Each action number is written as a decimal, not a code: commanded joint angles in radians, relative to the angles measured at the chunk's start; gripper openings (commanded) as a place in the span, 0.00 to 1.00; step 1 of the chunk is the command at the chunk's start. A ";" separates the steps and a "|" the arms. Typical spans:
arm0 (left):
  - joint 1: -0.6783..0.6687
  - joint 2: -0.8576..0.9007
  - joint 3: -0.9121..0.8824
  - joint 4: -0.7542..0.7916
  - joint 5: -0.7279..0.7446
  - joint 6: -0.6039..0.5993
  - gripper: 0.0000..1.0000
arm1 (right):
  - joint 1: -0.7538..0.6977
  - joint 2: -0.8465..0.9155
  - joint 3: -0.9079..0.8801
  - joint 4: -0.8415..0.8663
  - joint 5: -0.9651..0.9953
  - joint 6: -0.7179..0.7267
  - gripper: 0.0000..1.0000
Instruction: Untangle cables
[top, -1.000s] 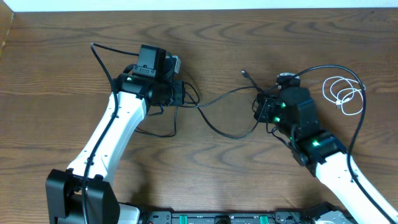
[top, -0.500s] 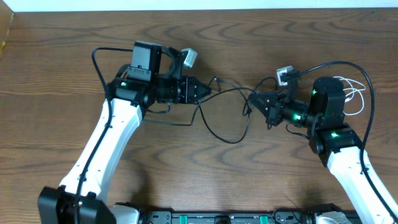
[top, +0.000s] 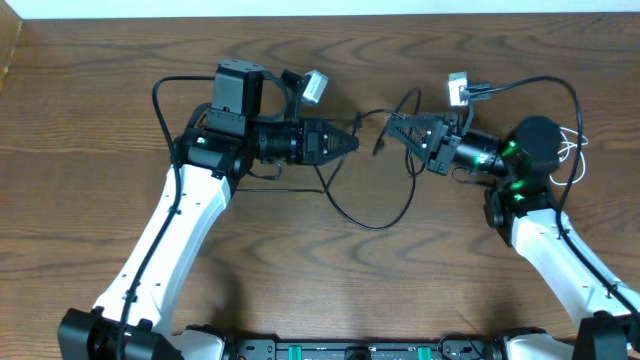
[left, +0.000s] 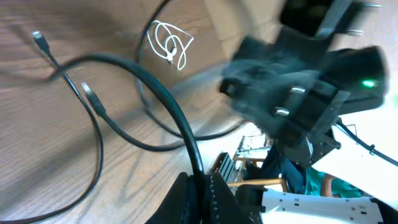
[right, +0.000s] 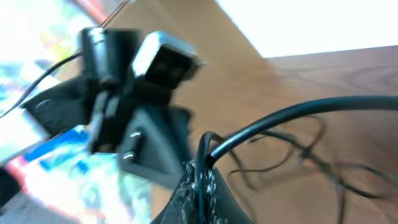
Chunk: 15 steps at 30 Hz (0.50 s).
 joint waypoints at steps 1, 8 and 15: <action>-0.005 -0.014 0.002 0.000 0.029 -0.010 0.08 | 0.002 0.004 0.008 -0.062 -0.106 0.069 0.02; -0.005 -0.014 0.002 0.036 0.027 -0.152 0.08 | 0.073 0.006 0.007 -0.241 -0.101 -0.048 0.01; -0.018 -0.014 0.002 0.046 -0.098 -0.458 0.08 | 0.159 0.006 0.007 -0.233 -0.021 -0.065 0.01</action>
